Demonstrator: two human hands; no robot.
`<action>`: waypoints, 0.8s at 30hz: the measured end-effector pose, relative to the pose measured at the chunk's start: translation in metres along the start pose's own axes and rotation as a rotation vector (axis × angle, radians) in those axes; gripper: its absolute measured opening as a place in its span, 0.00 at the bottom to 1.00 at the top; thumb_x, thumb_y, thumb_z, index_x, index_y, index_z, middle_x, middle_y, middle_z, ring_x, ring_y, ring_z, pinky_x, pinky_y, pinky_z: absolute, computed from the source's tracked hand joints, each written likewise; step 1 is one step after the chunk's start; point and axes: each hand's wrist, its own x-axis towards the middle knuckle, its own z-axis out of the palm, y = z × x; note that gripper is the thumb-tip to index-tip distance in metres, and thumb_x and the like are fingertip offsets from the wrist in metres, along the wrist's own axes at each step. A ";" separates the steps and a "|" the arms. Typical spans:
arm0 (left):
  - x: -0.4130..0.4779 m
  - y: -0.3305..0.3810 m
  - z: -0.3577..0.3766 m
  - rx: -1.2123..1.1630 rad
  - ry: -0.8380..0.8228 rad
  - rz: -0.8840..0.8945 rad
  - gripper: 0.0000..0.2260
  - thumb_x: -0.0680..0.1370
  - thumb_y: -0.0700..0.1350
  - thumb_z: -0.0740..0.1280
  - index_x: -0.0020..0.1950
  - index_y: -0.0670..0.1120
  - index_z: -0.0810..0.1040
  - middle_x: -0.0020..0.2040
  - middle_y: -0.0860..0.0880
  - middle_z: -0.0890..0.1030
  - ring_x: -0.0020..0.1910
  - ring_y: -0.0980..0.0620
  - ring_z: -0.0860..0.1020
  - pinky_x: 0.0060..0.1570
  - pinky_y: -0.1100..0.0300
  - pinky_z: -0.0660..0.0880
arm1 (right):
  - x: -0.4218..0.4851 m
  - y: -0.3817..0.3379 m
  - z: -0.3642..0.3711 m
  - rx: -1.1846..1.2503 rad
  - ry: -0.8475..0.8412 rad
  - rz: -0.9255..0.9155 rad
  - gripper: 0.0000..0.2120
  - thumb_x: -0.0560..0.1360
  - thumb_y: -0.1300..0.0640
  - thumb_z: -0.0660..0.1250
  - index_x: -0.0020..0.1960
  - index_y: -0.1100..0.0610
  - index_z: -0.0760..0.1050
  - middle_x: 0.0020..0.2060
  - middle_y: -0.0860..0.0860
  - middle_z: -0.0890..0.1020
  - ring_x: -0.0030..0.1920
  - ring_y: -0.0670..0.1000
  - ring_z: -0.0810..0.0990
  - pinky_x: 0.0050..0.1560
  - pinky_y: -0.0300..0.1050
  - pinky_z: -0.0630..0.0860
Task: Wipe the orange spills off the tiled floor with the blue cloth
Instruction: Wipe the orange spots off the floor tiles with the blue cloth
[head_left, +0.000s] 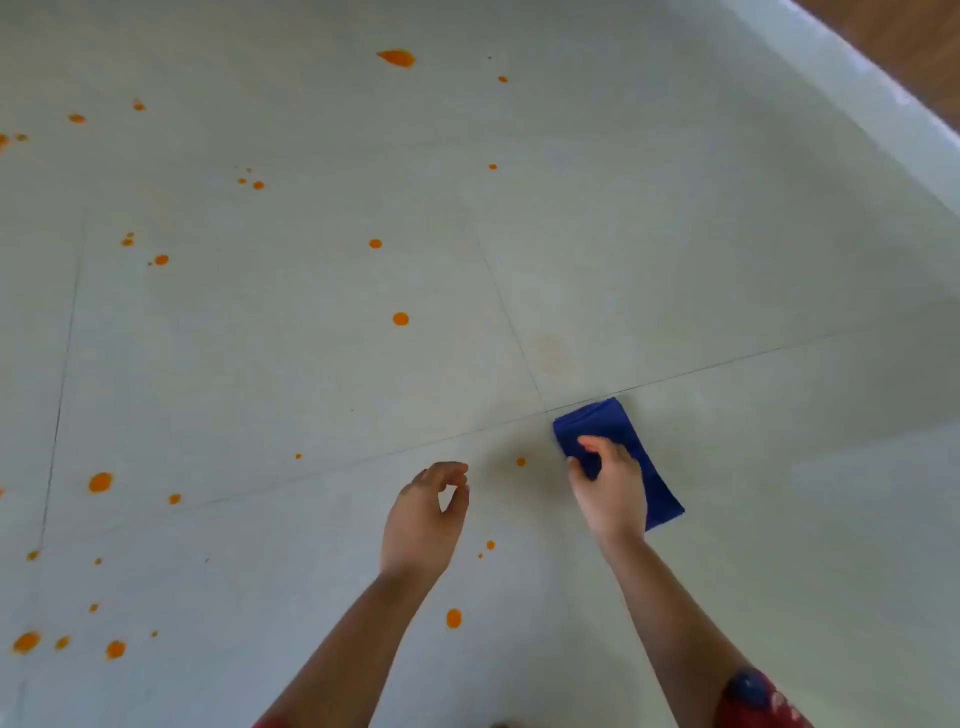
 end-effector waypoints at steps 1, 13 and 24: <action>0.001 -0.002 0.000 -0.017 0.004 -0.013 0.10 0.79 0.46 0.62 0.59 0.54 0.77 0.53 0.60 0.80 0.55 0.61 0.76 0.45 0.70 0.67 | 0.002 0.002 0.003 -0.098 0.029 -0.047 0.19 0.71 0.51 0.72 0.62 0.53 0.76 0.55 0.49 0.80 0.54 0.54 0.78 0.43 0.46 0.75; 0.005 0.005 -0.063 0.036 -0.302 0.040 0.08 0.77 0.45 0.66 0.53 0.58 0.76 0.54 0.59 0.80 0.53 0.60 0.78 0.47 0.69 0.71 | 0.003 -0.040 -0.017 0.394 0.088 0.075 0.02 0.71 0.62 0.69 0.43 0.57 0.79 0.32 0.50 0.80 0.33 0.53 0.76 0.37 0.44 0.71; -0.049 0.009 -0.162 -0.477 -0.170 -0.172 0.15 0.83 0.44 0.54 0.58 0.46 0.80 0.53 0.49 0.84 0.52 0.52 0.82 0.57 0.57 0.76 | -0.079 -0.197 -0.025 1.294 -0.877 0.503 0.07 0.75 0.58 0.64 0.43 0.56 0.79 0.40 0.53 0.81 0.41 0.52 0.81 0.47 0.46 0.75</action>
